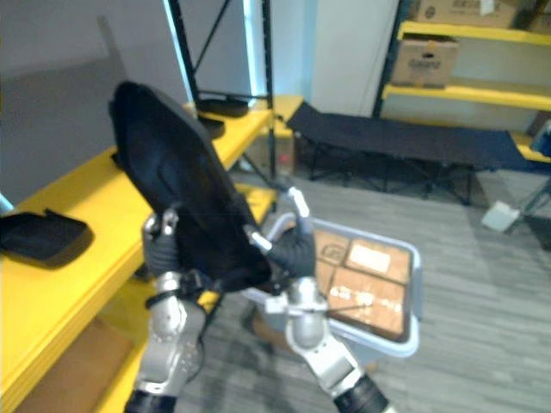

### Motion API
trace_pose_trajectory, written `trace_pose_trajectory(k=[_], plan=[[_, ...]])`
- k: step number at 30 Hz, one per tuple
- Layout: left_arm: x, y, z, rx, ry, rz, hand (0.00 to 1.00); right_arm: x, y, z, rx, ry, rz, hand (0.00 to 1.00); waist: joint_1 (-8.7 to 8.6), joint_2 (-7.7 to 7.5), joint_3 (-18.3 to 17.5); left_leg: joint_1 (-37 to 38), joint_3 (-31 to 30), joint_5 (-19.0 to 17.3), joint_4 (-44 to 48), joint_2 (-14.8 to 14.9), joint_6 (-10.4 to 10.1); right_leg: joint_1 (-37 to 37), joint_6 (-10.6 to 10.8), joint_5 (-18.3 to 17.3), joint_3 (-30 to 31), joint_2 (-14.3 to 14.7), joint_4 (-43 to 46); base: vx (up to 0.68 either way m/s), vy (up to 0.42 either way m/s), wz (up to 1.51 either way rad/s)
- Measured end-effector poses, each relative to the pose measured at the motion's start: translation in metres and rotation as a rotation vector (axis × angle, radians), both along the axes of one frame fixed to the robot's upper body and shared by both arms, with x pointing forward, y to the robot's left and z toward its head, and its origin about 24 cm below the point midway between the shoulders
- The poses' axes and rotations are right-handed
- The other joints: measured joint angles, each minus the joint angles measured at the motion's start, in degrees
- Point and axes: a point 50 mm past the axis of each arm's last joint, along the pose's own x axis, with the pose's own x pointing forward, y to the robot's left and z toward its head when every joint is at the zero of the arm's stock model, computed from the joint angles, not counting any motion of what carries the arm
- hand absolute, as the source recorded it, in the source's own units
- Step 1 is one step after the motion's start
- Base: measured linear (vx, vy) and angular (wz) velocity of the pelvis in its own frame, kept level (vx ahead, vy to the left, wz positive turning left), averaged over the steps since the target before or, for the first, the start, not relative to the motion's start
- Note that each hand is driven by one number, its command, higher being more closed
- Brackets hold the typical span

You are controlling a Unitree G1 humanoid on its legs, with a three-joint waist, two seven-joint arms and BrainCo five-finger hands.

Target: Walk over and take plastic housings, then place them on the shelf

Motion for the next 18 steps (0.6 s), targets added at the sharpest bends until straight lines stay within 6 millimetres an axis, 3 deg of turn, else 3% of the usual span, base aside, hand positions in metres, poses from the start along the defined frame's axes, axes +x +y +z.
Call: trace_pose_trajectory(k=[5,9,13,15,18], plan=[[-0.010,0.021,0.022,0.158,-0.096,0.203,1.00,-0.009,-0.043,-0.001,0.153,0.034,0.052,0.00,-0.73,0.70,1.24,0.68,0.63,-0.40,-0.32,0.08,-0.06,0.24,0.28,-0.36,0.40,0.11,-0.01,0.02,0.023,-0.05],[-0.014,0.034,0.025,0.185,-0.115,0.283,1.00,-0.014,-0.069,-0.007,0.215,0.051,0.005,0.00,-1.46,1.13,1.60,0.85,2.00,-0.77,-0.39,0.40,-0.12,-0.45,0.63,-0.17,1.66,0.52,-0.01,0.02,0.020,-0.13],[-0.022,0.042,0.023,0.161,-0.137,0.268,1.00,-0.022,-0.091,-0.035,0.194,0.208,-0.095,0.00,-1.91,1.26,2.32,0.78,2.52,-1.02,-0.48,0.61,-0.13,-0.94,0.96,0.10,2.22,0.78,-0.01,0.02,0.015,-0.10],[-0.033,0.042,0.022,0.149,-0.155,0.197,1.00,-0.023,-0.098,-0.065,0.192,0.347,-0.151,0.00,-1.83,1.41,2.59,0.79,3.16,-1.31,-0.44,0.58,0.13,-1.09,1.06,0.17,2.80,0.76,-0.02,0.02,0.027,-0.10],[-0.044,0.043,0.021,0.136,-0.175,0.132,1.00,-0.024,-0.100,-0.078,0.201,0.392,-0.142,0.00,-1.59,1.73,3.19,0.71,3.21,-1.38,-0.42,0.43,0.24,-1.14,1.15,0.24,2.88,0.62,-0.03,0.00,0.008,-0.03]])
